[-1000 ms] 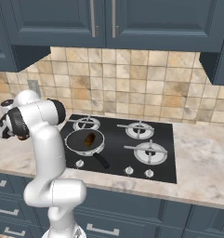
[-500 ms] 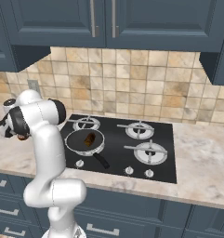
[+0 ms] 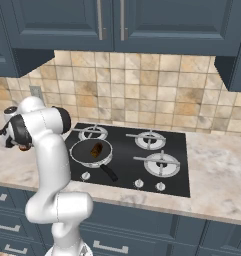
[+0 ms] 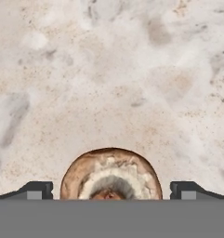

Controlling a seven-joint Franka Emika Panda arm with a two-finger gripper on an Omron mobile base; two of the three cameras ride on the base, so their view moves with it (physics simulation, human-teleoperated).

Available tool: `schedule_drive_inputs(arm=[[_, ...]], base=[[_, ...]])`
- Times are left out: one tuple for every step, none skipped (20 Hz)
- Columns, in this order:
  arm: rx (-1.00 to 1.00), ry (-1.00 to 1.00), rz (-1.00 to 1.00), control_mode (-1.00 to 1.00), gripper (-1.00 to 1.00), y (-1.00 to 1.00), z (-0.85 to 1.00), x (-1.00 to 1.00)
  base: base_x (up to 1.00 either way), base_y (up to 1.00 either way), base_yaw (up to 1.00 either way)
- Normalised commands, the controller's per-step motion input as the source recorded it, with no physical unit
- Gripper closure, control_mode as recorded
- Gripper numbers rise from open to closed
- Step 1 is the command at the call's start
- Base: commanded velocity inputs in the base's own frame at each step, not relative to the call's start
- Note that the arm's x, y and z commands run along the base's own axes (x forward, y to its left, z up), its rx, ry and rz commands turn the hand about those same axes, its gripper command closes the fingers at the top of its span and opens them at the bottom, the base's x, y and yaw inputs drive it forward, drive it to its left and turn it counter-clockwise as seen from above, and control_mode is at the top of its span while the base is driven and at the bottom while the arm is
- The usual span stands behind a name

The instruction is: Put the mushroom and sweet potato in the pan. Then turn on the front left burner and set the heat to medium.

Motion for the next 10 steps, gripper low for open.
schedule_drive_inputs(arm=[[0.0,0.0,0.0,-1.0,-1.0,0.0,-0.19,0.0],[0.0,0.0,0.0,-1.0,-1.0,0.0,-0.2,0.0],[0.0,0.0,0.0,-1.0,-1.0,0.0,-0.21,0.0],[0.0,0.0,0.0,-1.0,-1.0,0.0,-0.24,0.0],[0.0,0.0,0.0,-1.0,-1.0,0.0,-0.25,0.0],[0.0,0.0,0.0,-1.0,-1.0,0.0,-0.15,0.0],[0.0,0.0,0.0,-1.0,-1.0,0.0,0.0,0.0],[0.0,0.0,0.0,-1.0,-1.0,0.0,0.0,0.0],[0.0,0.0,0.0,-1.0,-1.0,0.0,0.0,0.0],[0.0,0.0,0.0,-1.0,-1.0,-0.01,0.0,0.0]], base=[[0.0,0.0,0.0],[0.0,0.0,0.0],[0.0,0.0,0.0],[0.0,0.0,0.0],[0.0,0.0,0.0],[0.0,0.0,0.0],[0.0,0.0,0.0],[0.0,0.0,0.0],[0.0,0.0,0.0],[0.0,0.0,0.0]])
